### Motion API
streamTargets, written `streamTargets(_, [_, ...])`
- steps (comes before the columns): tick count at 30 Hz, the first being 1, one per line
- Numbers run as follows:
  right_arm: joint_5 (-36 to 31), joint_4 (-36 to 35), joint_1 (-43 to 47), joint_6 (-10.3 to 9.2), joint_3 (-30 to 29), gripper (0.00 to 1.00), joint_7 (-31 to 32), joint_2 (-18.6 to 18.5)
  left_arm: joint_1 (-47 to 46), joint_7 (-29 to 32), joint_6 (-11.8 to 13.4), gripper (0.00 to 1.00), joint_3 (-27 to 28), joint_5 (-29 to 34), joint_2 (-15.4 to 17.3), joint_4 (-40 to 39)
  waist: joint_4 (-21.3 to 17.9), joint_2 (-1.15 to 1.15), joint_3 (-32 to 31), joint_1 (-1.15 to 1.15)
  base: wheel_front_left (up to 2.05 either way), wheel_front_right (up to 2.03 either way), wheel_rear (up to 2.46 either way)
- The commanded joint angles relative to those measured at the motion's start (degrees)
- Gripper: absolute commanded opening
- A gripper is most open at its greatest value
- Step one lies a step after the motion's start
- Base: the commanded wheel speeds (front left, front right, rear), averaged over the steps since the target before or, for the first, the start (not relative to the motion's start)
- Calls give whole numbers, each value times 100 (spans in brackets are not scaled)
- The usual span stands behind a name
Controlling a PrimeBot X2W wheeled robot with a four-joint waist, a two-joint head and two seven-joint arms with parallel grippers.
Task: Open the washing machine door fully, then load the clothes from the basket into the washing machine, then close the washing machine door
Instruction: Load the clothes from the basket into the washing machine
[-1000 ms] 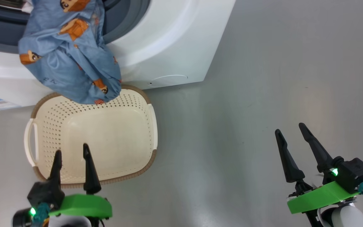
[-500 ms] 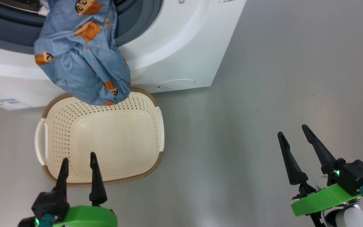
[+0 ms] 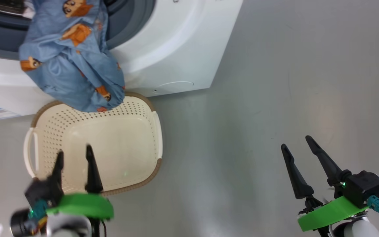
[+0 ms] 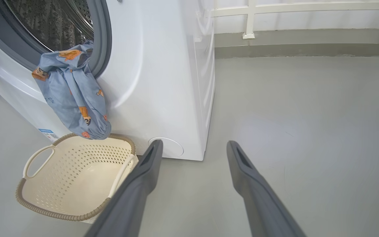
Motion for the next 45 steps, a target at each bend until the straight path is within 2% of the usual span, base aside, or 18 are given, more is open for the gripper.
streamTargets(1, [-13,-96,61,9,161,100,-68,-73,-302,-5,-37,100,231,-34,104,46,-75,0,74,0,0,0,0])
streamTargets(13, [58,-108,-39,9,352,100,-68,-41,-1976,-283,-282,100,498,-251,236,1870,-363,0,435,0,0,0,0])
streamTargets(22, [94,-182,-291,9,426,100,-68,-69,-3390,-575,-691,100,694,-493,209,3486,-463,0,874,0,0,0,0])
streamTargets(30, [103,-210,-382,9,393,100,-68,-112,-4019,-622,-902,100,866,-501,246,4123,-531,0,1118,0,0,0,0])
streamTargets(41, [130,-256,-500,9,400,100,-68,-141,-4506,-625,-941,100,1254,-139,180,4141,-587,0,1367,0,0,0,0])
streamTargets(42, [137,-257,-511,9,402,100,-68,-144,-4541,-625,-938,89,1284,-93,170,4128,-597,0,1383,0,0,0,0])
streamTargets(43, [142,-257,-520,9,404,100,-68,-147,-4575,-625,-936,66,1321,-46,162,4086,-608,0,1399,0,0,0,0])
streamTargets(44, [148,-255,-528,9,402,100,-68,-148,-4599,-625,-934,33,1342,19,157,4053,-617,0,1413,0,0,0,0])
streamTargets(45, [153,-253,-535,9,395,100,-68,-149,-4615,-625,-933,4,1357,77,148,4039,-624,0,1427,0,0,0,0])
